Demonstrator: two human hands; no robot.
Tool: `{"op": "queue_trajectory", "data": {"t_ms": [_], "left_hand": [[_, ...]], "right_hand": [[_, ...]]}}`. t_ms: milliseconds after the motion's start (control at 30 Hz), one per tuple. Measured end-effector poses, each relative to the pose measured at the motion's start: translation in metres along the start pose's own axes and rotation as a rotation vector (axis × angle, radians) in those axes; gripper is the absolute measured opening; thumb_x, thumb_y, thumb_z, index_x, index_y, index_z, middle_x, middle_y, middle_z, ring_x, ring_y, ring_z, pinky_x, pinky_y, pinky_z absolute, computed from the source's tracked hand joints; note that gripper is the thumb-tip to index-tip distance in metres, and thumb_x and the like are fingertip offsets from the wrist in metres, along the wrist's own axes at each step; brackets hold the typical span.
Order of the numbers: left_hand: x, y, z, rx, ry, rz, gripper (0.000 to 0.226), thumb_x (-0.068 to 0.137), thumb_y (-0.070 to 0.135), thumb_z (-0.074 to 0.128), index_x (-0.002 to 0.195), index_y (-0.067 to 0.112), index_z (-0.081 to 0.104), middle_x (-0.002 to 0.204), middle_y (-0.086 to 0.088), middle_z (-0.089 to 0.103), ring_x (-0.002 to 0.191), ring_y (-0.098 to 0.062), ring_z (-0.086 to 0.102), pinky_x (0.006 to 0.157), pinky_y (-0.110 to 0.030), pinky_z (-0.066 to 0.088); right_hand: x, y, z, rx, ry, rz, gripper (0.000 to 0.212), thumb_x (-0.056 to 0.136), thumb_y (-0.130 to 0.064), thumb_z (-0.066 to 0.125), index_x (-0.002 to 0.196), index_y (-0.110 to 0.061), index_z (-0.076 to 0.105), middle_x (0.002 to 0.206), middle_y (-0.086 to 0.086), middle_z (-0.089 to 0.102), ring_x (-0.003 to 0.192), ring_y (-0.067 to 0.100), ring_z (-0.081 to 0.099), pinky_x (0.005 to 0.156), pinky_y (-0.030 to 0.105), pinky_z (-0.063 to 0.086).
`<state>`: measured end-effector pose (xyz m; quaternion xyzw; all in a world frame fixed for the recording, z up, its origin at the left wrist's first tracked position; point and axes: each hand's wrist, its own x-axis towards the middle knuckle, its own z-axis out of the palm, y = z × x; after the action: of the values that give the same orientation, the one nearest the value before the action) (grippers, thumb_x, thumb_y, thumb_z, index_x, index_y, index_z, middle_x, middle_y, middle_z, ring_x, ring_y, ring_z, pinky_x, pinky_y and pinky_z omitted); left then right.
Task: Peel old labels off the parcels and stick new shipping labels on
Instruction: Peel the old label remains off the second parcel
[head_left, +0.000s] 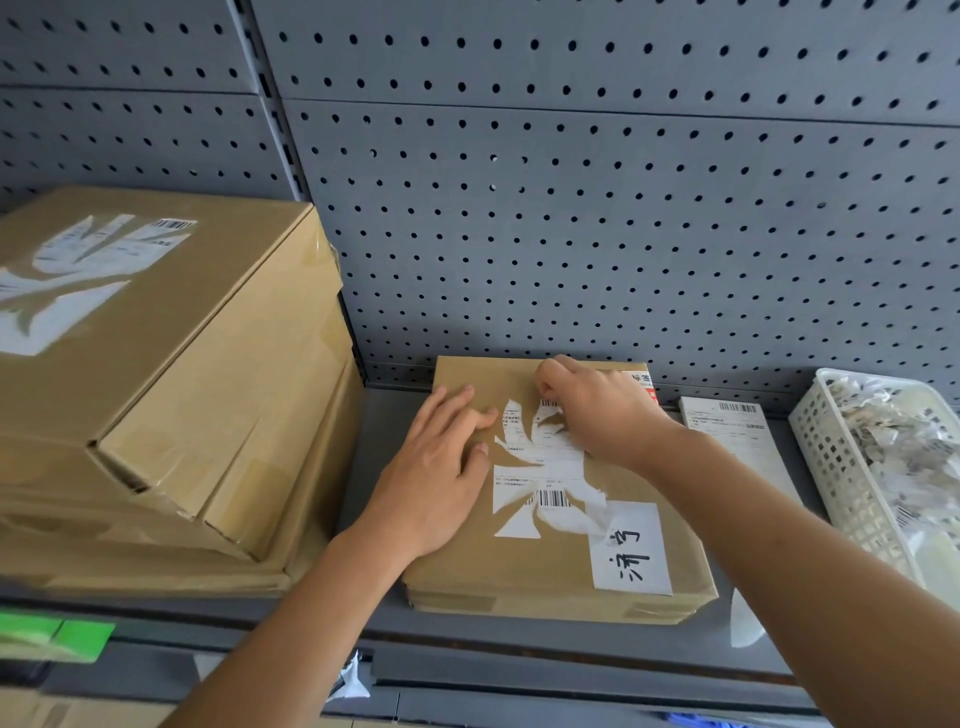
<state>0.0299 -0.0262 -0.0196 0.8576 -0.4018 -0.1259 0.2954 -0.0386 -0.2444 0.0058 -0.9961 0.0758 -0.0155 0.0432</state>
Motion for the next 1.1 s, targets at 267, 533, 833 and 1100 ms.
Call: {"op": "queue_trajectory", "data": {"t_ms": [267, 533, 833, 1100], "left_hand": [[0.001, -0.003, 0.002, -0.002, 0.011, 0.009, 0.037, 0.108, 0.035, 0.036, 0.143, 0.041, 0.043, 0.163, 0.026, 0.013, 0.150, 0.007, -0.010, 0.118, -0.030, 0.017], [0.000, 0.000, 0.000, 0.007, -0.002, 0.001, 0.037, 0.108, 0.035, 0.036, 0.144, 0.040, 0.042, 0.163, 0.027, 0.011, 0.150, 0.007, -0.011, 0.116, -0.029, 0.016], [0.000, 0.001, 0.000, -0.007, -0.009, -0.009, 0.036, 0.108, 0.035, 0.036, 0.143, 0.042, 0.042, 0.163, 0.028, 0.011, 0.149, 0.009, -0.013, 0.118, -0.034, 0.020], [0.000, 0.000, 0.000, -0.005, -0.013, -0.010, 0.037, 0.108, 0.036, 0.035, 0.144, 0.041, 0.041, 0.163, 0.028, 0.010, 0.148, 0.009, -0.013, 0.117, -0.031, 0.018]], "right_hand": [[-0.002, 0.011, 0.012, 0.204, 0.204, -0.065, 0.013, 0.100, -0.017, 0.051, 0.110, -0.020, 0.060, 0.105, -0.005, 0.061, 0.078, 0.026, 0.062, 0.066, 0.042, 0.052], [0.000, 0.003, 0.007, 0.011, 0.094, -0.053, 0.041, 0.076, 0.011, 0.047, 0.103, -0.019, 0.050, 0.096, -0.005, 0.048, 0.061, 0.023, 0.042, 0.047, 0.031, 0.024], [-0.009, 0.005, 0.008, 0.213, 0.109, 0.059, 0.013, 0.101, -0.011, 0.041, 0.097, -0.023, 0.045, 0.102, -0.007, 0.055, 0.075, 0.021, 0.050, 0.064, 0.037, 0.039], [-0.013, 0.008, 0.013, 0.289, 0.222, 0.020, 0.021, 0.099, -0.017, 0.056, 0.118, -0.020, 0.064, 0.101, -0.009, 0.055, 0.079, 0.016, 0.057, 0.064, 0.033, 0.044]]}}
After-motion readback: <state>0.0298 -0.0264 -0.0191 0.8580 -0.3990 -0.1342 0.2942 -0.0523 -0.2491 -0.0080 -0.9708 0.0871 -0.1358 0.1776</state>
